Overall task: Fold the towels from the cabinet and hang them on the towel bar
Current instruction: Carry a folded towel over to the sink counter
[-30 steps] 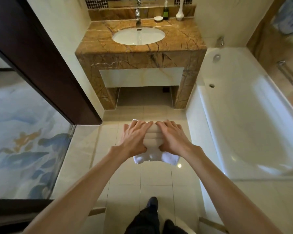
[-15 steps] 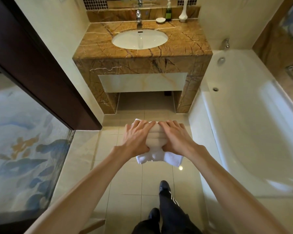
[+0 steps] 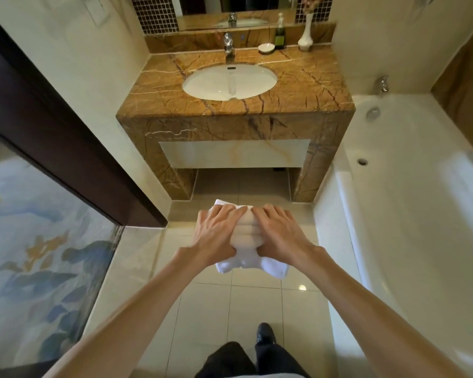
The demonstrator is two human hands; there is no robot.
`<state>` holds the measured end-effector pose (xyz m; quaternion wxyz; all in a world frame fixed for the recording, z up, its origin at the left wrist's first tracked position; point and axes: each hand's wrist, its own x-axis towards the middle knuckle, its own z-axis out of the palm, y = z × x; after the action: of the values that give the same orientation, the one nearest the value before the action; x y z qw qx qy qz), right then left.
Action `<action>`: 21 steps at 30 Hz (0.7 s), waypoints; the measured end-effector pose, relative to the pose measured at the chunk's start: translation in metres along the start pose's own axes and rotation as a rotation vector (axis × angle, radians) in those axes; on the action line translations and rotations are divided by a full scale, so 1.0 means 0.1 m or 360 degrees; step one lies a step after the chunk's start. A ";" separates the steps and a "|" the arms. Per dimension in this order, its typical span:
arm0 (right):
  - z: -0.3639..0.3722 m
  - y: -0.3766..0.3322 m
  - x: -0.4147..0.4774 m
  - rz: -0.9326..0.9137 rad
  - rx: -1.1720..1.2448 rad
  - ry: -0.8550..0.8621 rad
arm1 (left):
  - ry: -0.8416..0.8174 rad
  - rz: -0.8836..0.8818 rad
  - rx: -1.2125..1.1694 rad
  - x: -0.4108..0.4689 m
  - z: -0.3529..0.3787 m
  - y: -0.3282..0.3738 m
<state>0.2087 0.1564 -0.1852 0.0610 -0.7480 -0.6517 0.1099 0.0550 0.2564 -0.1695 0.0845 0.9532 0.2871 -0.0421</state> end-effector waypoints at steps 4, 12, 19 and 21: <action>-0.10 0.13 0.28 -0.0042 -0.0047 0.0000 | 0.0052 -0.0005 0.0018 0.23 -0.09 -0.09; -0.33 0.30 0.95 -0.0033 -0.0106 0.0004 | 0.0094 -0.0022 0.0030 0.85 -0.22 -0.46; -0.51 0.44 1.54 0.0049 -0.0144 0.0033 | 0.0136 0.0058 0.0003 1.45 -0.36 -0.83; -0.56 0.48 1.68 0.0068 -0.0145 0.0040 | 0.0156 0.0068 0.0008 1.60 -0.41 -0.91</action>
<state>0.2902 0.3187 -0.1562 0.0327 -0.7650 -0.6392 0.0720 0.1385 0.4250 -0.1626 0.0689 0.9603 0.2703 0.0057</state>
